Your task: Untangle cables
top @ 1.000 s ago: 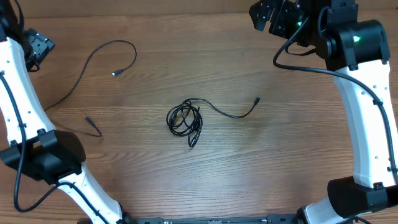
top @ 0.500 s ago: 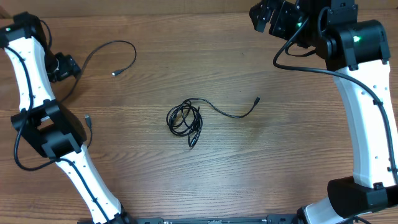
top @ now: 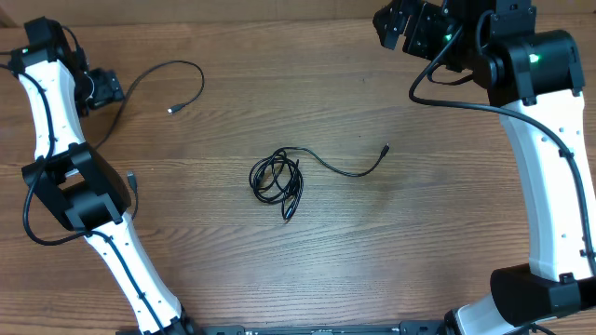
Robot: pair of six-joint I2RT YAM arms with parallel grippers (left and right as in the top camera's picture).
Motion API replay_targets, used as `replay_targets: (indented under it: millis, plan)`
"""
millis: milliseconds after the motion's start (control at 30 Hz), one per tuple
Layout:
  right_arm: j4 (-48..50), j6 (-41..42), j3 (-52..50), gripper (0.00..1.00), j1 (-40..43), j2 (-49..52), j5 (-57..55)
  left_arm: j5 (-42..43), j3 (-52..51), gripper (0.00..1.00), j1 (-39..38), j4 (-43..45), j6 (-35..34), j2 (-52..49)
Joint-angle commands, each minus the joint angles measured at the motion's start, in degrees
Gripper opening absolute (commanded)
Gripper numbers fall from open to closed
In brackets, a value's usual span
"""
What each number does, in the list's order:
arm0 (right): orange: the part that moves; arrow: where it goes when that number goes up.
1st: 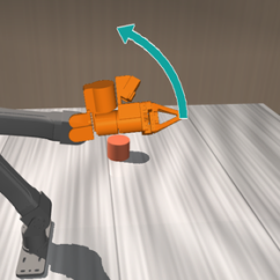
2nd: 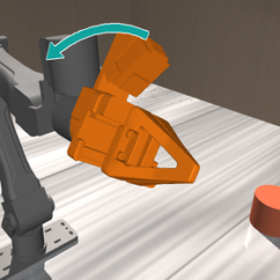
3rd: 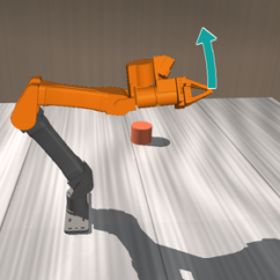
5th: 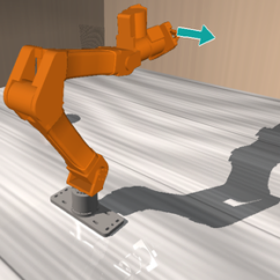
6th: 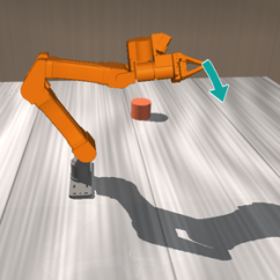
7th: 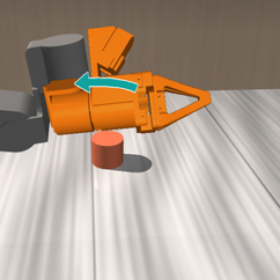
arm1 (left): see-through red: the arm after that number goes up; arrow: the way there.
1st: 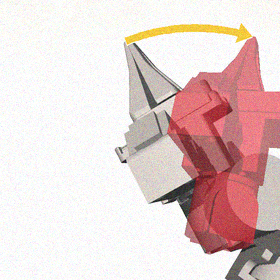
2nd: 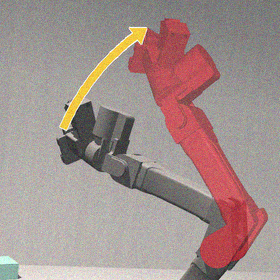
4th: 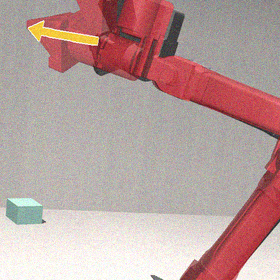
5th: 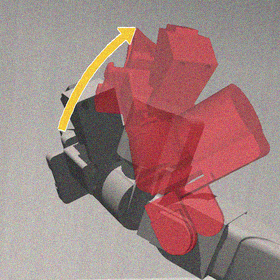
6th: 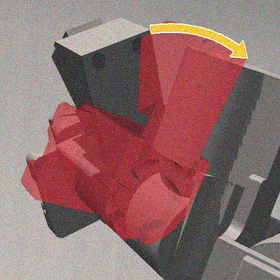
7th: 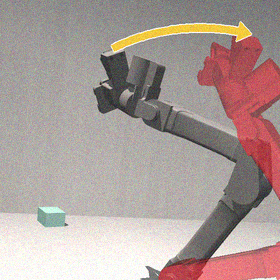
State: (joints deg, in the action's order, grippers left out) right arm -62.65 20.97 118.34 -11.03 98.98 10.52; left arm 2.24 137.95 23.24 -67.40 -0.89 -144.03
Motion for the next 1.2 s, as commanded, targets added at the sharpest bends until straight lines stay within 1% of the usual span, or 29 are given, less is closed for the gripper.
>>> replay_targets:
  millis: [0,67,267,300,333,433,533,567,633,667,700,733,833,1000,1067,1167]
  plan:
    - [0.5,-0.4,0.0,1.0,-0.2,1.0,0.3,7.8,-0.2,0.86,-0.1,1.1,7.2,-1.7]
    - [0.7,-0.4,0.0,1.0,-0.2,2.0,0.4,9.2,-0.3,0.88,-0.1,1.4,7.4,-2.7]
    - [0.7,-0.4,0.0,1.0,-0.2,4.7,3.3,9.4,-0.4,0.86,0.0,1.6,10.4,-6.4]
    - [0.8,-0.5,0.0,1.0,-0.2,4.8,3.2,9.4,-0.5,0.85,0.0,1.7,11.0,-6.6]
    - [0.9,-0.9,0.0,1.0,-0.2,4.8,3.2,8.7,-0.8,0.8,0.0,2.2,11.6,-7.2]
    - [1.3,-2.0,0.0,1.0,-0.2,4.8,3.1,4.7,-1.0,0.71,0.0,3.0,11.6,-7.6]
    - [1.4,-2.0,0.0,1.0,-0.2,4.8,3.1,3.3,-1.7,0.7,0.0,4.2,11.6,-7.7]
    - [1.5,-2.0,0.0,1.0,-0.2,4.8,3.1,3.3,-1.7,0.66,0.0,4.3,11.6,-7.7]
    - [1.8,-2.0,0.0,1.0,-0.2,4.8,3.1,3.2,-1.7,0.4,0.1,4.7,11.6,-7.7]
    - [1.9,-2.0,0.0,1.0,-0.2,4.8,3.1,3.1,-1.7,0.25,0.2,4.8,11.6,-7.7]
    - [1.9,-2.0,0.0,1.0,-0.2,4.8,3.1,3.1,-1.7,0.13,0.2,4.9,11.3,-7.7]
    - [2.0,-2.0,0.0,1.0,-0.2,4.8,3.1,3.1,-1.5,0.06,0.3,4.9,11.0,-7.7]
    - [1.9,-1.9,0.0,1.0,-0.2,4.8,3.1,2.4,-0.3,0.04,0.3,4.4,9.2,-7.3]
    - [1.3,-1.9,0.0,1.0,-0.2,4.8,3.1,-1.7,2.3,0.04,-0.3,4.5,5.0,-3.1]
    - [0.8,-1.9,0.0,1.0,-0.2,4.8,3.1,-2.9,5.0,0.04,-0.4,4.9,1.1,-0.3]
    - [0.1,-1.9,0.0,1.0,-0.2,4.8,3.1,-2.3,9.5,0.04,-0.4,6.8,-5.5,4.7]
